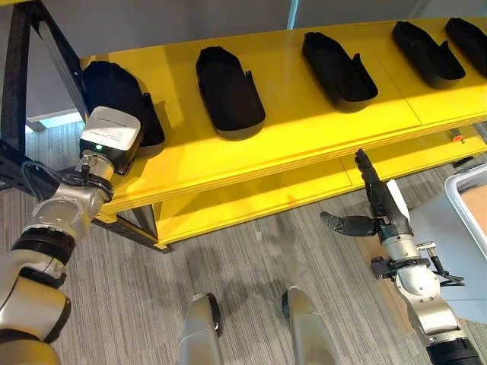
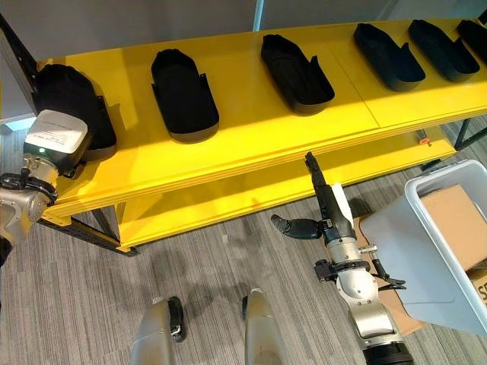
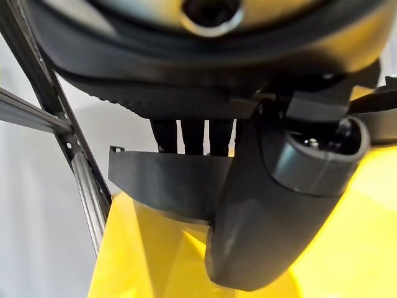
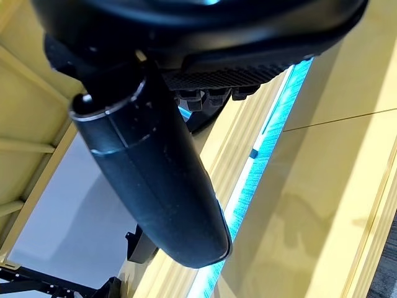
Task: Move parts from the plastic box to the shelf.
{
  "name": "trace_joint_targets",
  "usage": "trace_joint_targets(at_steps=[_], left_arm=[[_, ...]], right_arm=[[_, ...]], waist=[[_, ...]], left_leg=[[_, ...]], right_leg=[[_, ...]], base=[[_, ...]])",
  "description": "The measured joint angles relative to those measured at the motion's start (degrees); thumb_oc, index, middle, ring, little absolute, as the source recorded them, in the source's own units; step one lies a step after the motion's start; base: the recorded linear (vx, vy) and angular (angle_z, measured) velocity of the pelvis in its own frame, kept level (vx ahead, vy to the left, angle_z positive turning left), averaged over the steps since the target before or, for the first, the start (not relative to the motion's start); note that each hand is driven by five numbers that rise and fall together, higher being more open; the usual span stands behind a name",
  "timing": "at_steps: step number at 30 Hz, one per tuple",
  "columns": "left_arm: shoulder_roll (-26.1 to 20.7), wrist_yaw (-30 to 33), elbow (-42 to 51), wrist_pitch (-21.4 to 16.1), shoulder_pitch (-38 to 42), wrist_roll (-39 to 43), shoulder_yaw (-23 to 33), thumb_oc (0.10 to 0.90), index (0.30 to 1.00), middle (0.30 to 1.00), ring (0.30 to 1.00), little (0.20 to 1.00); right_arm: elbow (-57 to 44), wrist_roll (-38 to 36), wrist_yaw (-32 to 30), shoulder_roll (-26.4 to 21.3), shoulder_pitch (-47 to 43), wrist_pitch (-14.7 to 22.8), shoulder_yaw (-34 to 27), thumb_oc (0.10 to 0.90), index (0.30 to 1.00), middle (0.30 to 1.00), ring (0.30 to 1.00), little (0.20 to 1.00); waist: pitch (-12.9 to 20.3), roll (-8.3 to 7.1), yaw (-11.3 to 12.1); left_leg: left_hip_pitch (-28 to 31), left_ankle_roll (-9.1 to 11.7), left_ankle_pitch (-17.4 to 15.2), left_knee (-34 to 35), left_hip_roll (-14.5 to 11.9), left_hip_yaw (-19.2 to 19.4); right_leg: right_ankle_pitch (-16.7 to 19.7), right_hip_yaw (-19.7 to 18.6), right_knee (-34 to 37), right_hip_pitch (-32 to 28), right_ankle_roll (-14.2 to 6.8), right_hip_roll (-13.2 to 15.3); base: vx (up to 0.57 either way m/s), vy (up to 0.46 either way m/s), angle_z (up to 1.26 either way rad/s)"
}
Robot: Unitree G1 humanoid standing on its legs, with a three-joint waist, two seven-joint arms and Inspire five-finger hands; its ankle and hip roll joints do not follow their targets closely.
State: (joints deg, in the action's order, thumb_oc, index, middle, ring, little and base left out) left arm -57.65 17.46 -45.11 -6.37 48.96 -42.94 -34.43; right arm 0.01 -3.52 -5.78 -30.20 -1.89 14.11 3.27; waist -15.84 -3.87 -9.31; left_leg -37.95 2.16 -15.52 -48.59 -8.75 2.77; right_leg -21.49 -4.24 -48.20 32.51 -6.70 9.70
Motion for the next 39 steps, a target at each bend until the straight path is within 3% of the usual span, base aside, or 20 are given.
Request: trace_joint_targets(at_steps=[5, 13, 24, 29, 39], left_arm=[[-1.1, -3.5, 0.0, -1.1, 1.9, 0.3, -3.7, 0.900, 1.000, 1.000, 1.000, 1.000], [-4.1, -7.4, 2.7, -3.7, 1.4, 4.0, -3.7, 0.900, 1.000, 1.000, 1.000, 1.000], [-4.6, -9.6, 3.3, -3.8, -1.3, 6.8, -3.4, 0.900, 1.000, 1.000, 1.000, 1.000], [-5.0, -10.8, 5.8, -4.0, -5.4, 7.8, 1.4, 0.900, 1.000, 1.000, 1.000, 1.000], [-6.7, -13.6, 6.3, -4.0, -8.2, 9.0, 3.2, 0.900, 1.000, 1.000, 1.000, 1.000]], right_arm=[[-0.1, -0.1, 0.5, 0.0, 0.4, 0.0, -0.1, 0.900, 1.000, 1.000, 1.000, 1.000], [-0.1, -1.3, 1.7, 0.1, 1.3, 0.0, -1.2, 0.900, 1.000, 1.000, 1.000, 1.000], [-0.2, -1.3, 2.3, 0.1, 1.5, 0.0, -2.1, 0.900, 1.000, 1.000, 1.000, 1.000], [-0.2, -1.3, 2.8, 0.3, 1.7, 0.0, -2.3, 0.900, 1.000, 1.000, 1.000, 1.000], [-0.2, -1.3, 3.6, 0.3, 1.8, -0.1, -2.5, 0.900, 1.000, 1.000, 1.000, 1.000]], waist=[[0.0, 0.05, 0.1], [-0.1, 0.28, 0.5], [-0.4, 0.71, 1.2], [-0.4, 0.76, 1.5], [-0.4, 0.83, 1.6]], left_leg=[[0.0, 0.0, 0.0, -0.1, 0.0, 0.0], [0.0, 0.1, 0.1, -0.1, 0.0, -0.2], [0.2, 0.4, 0.3, -0.1, 0.1, -0.6], [0.2, 0.7, 0.5, -0.1, 0.1, -1.3], [0.8, 1.0, 0.7, 0.2, 0.1, -1.9]], right_leg=[[0.0, 0.0, -0.3, 0.0, 0.0, 0.0], [-0.2, 0.2, -0.6, 0.0, 0.1, 0.0], [-0.4, 0.6, -1.4, -0.1, 0.2, 0.0], [-0.7, 1.3, -1.8, -0.4, 0.6, 0.0], [-1.1, 1.8, -2.1, -1.1, 1.0, 0.0]], base=[[0.00, 0.000, 0.00], [0.00, 0.000, 0.00], [0.00, 0.000, 0.00], [-0.01, -0.013, 0.05], [0.00, -0.003, 0.02]])
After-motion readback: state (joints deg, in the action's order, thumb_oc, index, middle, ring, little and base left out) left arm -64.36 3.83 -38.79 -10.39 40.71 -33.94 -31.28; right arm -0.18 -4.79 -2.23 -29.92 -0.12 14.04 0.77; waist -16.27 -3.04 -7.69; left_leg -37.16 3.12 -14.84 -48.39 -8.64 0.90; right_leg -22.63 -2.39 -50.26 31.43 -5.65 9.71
